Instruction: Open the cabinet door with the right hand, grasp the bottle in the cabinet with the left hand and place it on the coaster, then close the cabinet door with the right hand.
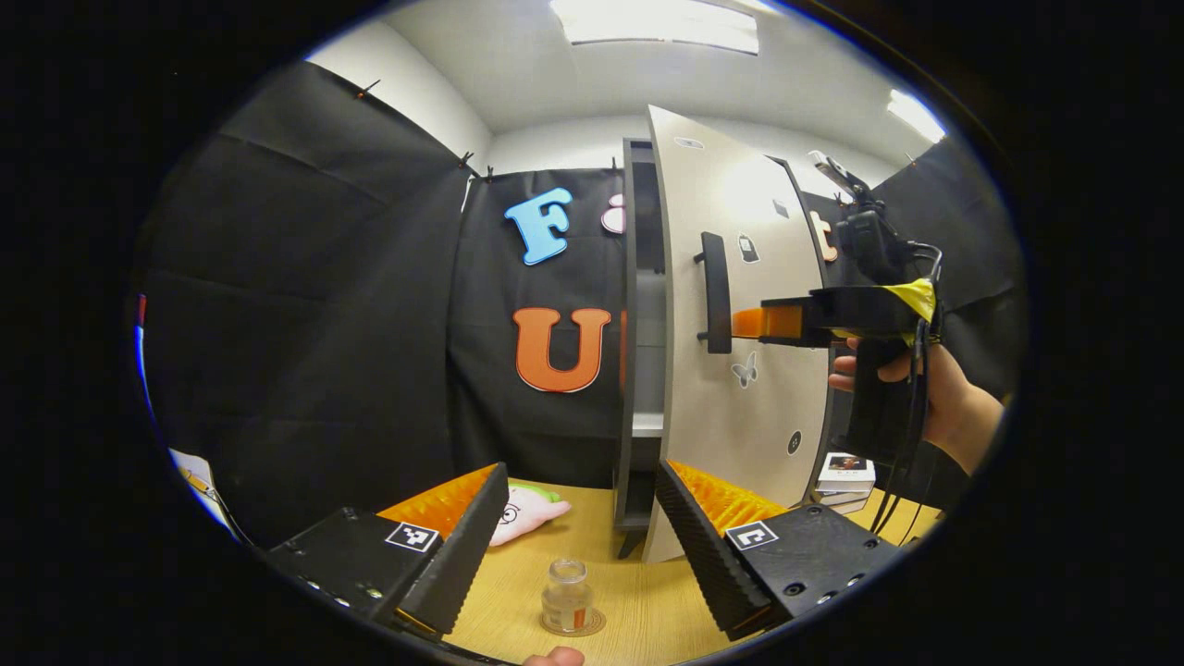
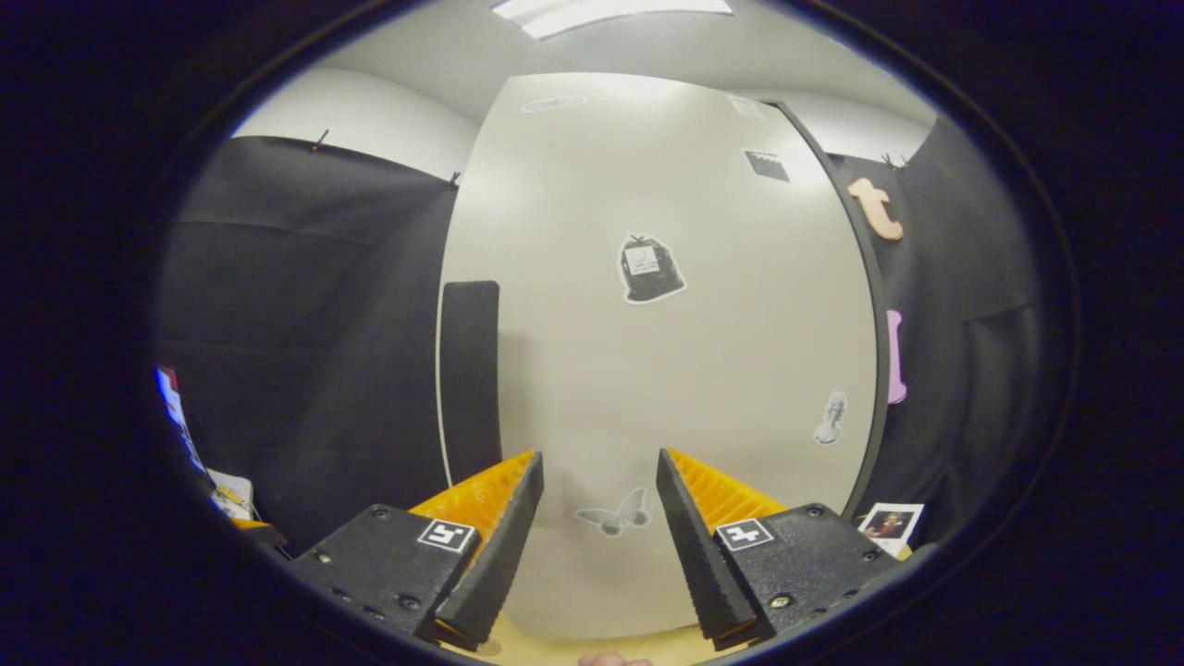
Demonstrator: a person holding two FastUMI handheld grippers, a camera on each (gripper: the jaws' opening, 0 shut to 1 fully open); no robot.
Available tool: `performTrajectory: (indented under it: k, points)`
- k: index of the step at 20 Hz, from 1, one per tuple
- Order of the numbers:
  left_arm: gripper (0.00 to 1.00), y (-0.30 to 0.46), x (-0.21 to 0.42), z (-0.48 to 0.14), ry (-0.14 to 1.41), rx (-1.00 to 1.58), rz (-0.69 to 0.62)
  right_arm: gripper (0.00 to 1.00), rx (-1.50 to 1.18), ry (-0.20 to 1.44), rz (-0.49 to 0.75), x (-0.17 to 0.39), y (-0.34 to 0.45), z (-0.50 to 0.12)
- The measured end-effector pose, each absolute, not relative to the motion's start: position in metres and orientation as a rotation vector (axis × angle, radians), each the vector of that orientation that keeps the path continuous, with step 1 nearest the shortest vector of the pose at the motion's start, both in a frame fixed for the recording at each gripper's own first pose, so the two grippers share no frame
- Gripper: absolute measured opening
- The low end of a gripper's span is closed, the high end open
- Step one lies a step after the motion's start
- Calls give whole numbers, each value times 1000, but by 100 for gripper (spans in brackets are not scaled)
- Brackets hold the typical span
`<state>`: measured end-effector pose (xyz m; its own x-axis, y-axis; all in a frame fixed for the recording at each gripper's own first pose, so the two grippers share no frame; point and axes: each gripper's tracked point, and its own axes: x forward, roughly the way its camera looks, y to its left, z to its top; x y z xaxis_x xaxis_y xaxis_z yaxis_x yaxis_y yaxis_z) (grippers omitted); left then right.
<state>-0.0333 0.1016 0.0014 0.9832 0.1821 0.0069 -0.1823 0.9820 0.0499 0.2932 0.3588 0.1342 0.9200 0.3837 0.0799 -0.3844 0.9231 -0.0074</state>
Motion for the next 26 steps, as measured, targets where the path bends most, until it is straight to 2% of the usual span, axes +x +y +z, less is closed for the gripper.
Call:
performTrajectory:
  k: [6, 12, 16, 17, 20, 22, 26]
  points:
    - [96, 88, -28, -6, 11, 35, 141, 80, -3, -109, 296, 218, 284, 110]
    - [95, 50, -17, -4, 6, 16, 33, 81, -3, -93, 155, 157, 200, 81]
    - [95, 33, -21, -10, 1, 47, -3, 82, -11, -66, 37, 138, 153, 52]
    - [95, 30, -27, -11, -3, 58, -12, 79, -4, -49, 24, 133, 148, 44]
    - [95, 23, -31, -4, -27, 67, -20, 82, 5, -7, -16, 122, 131, 26]
    - [95, 19, -32, 3, -44, 66, -25, 80, 10, 3, -30, 119, 126, 21]
    - [95, 18, -35, 6, -46, 56, -24, 82, 41, -3, -23, 121, 129, 25]
